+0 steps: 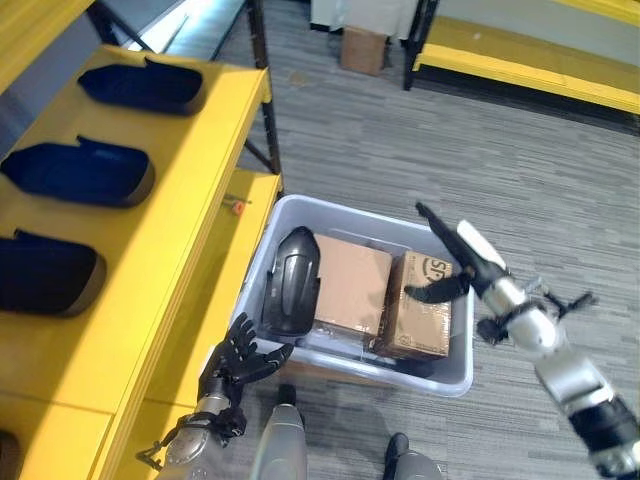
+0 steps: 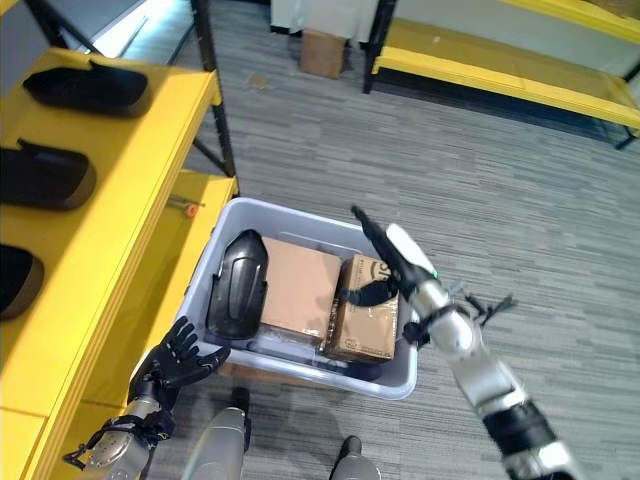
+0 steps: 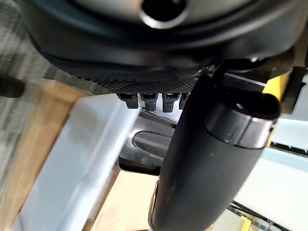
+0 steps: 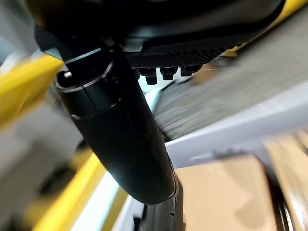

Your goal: Move parts from the plastic box to the shelf.

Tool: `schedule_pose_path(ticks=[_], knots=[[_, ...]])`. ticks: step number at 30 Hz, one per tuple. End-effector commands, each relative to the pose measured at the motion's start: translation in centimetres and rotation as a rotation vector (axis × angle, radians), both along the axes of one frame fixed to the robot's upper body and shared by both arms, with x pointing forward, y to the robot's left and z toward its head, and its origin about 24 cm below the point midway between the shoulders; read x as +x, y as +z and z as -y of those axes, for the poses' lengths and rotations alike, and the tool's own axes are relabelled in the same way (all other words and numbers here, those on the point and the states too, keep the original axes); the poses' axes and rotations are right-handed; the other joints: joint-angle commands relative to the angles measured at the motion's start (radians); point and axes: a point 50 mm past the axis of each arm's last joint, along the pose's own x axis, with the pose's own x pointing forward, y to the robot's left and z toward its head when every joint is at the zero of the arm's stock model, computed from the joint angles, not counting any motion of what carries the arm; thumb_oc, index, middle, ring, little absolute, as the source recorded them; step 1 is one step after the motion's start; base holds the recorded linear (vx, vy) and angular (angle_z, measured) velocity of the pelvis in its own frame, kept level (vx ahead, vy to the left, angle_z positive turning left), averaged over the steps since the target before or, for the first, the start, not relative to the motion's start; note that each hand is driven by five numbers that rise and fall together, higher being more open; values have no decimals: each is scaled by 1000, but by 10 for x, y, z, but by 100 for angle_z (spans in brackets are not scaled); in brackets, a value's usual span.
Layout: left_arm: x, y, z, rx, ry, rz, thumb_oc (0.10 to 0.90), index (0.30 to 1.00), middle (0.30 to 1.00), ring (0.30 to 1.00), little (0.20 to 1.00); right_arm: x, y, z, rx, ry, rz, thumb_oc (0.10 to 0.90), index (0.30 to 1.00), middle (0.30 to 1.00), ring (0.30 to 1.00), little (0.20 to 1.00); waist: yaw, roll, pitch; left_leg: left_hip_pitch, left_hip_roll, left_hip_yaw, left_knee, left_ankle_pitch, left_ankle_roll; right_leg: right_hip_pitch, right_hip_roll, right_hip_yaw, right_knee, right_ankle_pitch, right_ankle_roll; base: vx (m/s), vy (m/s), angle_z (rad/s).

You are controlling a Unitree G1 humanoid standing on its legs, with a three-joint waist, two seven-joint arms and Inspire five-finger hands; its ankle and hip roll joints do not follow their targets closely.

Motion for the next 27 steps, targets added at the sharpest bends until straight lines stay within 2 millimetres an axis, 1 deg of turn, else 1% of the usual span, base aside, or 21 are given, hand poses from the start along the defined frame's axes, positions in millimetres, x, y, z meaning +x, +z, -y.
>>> schedule_pose_path(ticks=[1,2,3,4,5,6,7,9,10,11,12,15,16,17,18,20,22,27], knots=[[14,39,-4,8,-32,212,900,1000,1000,1000,1000,1,32,-17,-105,99,172,900,1000,1000,1000,1000,34,14,-10,-2,67,10,-8,-35,-22,-45,-42,-36,54,-11,-23,-82,-34,33],[15,40,-5,7,-33,214,900,1000,1000,1000,1000,4,39,-21,-168,112,200,900,1000,1000,1000,1000,42,19,-2,-10,59,3,-19,-22,-23,-50,-46,-46,55,-10,-26,-52,-24,31],[15,40,-5,10,-34,212,900,1000,1000,1000,1000,7,45,-25,-266,122,225,900,1000,1000,1000,1000,59,23,13,-14,55,-2,-28,-17,-24,-57,-51,-53,64,-13,-26,-54,-24,45],[15,41,-7,12,-32,215,900,1000,1000,1000,1000,9,48,-26,-306,122,235,900,1000,1000,1000,1000,63,25,18,-21,51,-8,-38,-7,-24,-63,-53,-60,64,-11,-27,-53,-35,41],[15,42,-7,13,-30,217,900,1000,1000,1000,1000,12,50,-27,-384,119,250,900,1000,1000,1000,1000,72,28,29,-29,48,-16,-44,1,-24,-69,-58,-67,73,-16,-31,-31,-45,34],[16,43,-9,18,-34,216,900,1000,1000,1000,1000,14,53,-29,-505,128,275,900,1000,1000,1000,1000,89,31,38,-35,46,-25,-46,5,-26,-71,-61,-76,84,-24,-33,-32,-52,28],[17,44,-9,25,-38,221,900,1000,1000,1000,1000,15,58,-32,-575,137,298,900,1000,1000,1000,1000,95,36,46,-43,40,-34,-54,12,-26,-78,-65,-85,96,-30,-34,-11,-49,32],[17,44,-9,25,-34,221,900,1000,1000,1000,1000,14,59,-32,-599,138,302,900,1000,1000,1000,1000,96,40,52,-50,35,-43,-57,17,-26,-83,-68,-89,104,-35,-36,-19,-80,52],[21,48,-11,39,-31,232,900,1000,1000,1000,1000,12,64,-31,-760,156,317,900,1000,1000,1000,1000,124,53,74,-93,13,-88,-67,40,-35,-98,-84,-135,144,-66,-48,44,-176,47],[21,48,-11,40,-30,232,900,1000,1000,1000,1000,12,65,-30,-769,152,314,900,1000,1000,1000,1000,125,52,76,-89,12,-94,-64,20,-42,-93,-84,-135,158,-93,-47,44,-177,37],[21,48,-11,39,-30,232,900,1000,1000,1000,1000,12,65,-30,-770,152,314,900,1000,1000,1000,1000,122,53,76,-90,11,-96,-64,20,-42,-93,-84,-137,159,-95,-47,76,-78,89],[24,52,-12,49,-25,247,900,1000,1000,1000,1000,10,66,-31,-843,173,304,900,1000,1000,1000,1000,142,57,95,-116,3,-116,-62,30,-50,-111,-89,-151,202,-124,-56,-2,-75,59],[25,54,-13,58,-23,256,900,1000,1000,1000,1000,10,70,-29,-891,166,311,900,1000,1000,1000,1000,155,58,106,-131,2,-126,-65,38,-53,-120,-91,-160,222,-137,-59,0,-111,8],[27,56,-13,58,-20,265,900,1000,1000,1000,1000,10,71,-29,-908,168,312,900,1000,1000,1000,1000,158,61,112,-141,0,-131,-64,43,-57,-124,-93,-166,233,-148,-63,0,-77,19],[27,56,-13,57,-20,266,900,1000,1000,1000,1000,10,71,-29,-909,168,312,900,1000,1000,1000,1000,156,61,113,-142,0,-133,-63,43,-57,-125,-94,-167,235,-149,-63,7,-66,28],[28,59,-13,60,-11,275,900,1000,1000,1000,1000,10,76,-22,-941,138,315,900,1000,1000,1000,1000,166,68,130,-161,-7,-146,-64,53,-64,-133,-101,-184,261,-163,-69,13,-83,26],[29,60,-15,66,-1,282,900,1000,1000,1000,1000,9,80,-16,-990,115,324,900,1000,1000,1000,1000,171,68,139,-174,-10,-159,-71,60,-67,-145,-104,-201,281,-178,-72,25,-80,23],[31,64,-16,73,9,296,900,1000,1000,1000,1000,12,89,-18,-1053,101,358,900,1000,1000,1000,1000,181,68,140,-216,-9,-167,-75,69,-68,-188,-105,-211,312,-192,-75,19,-51,18]])
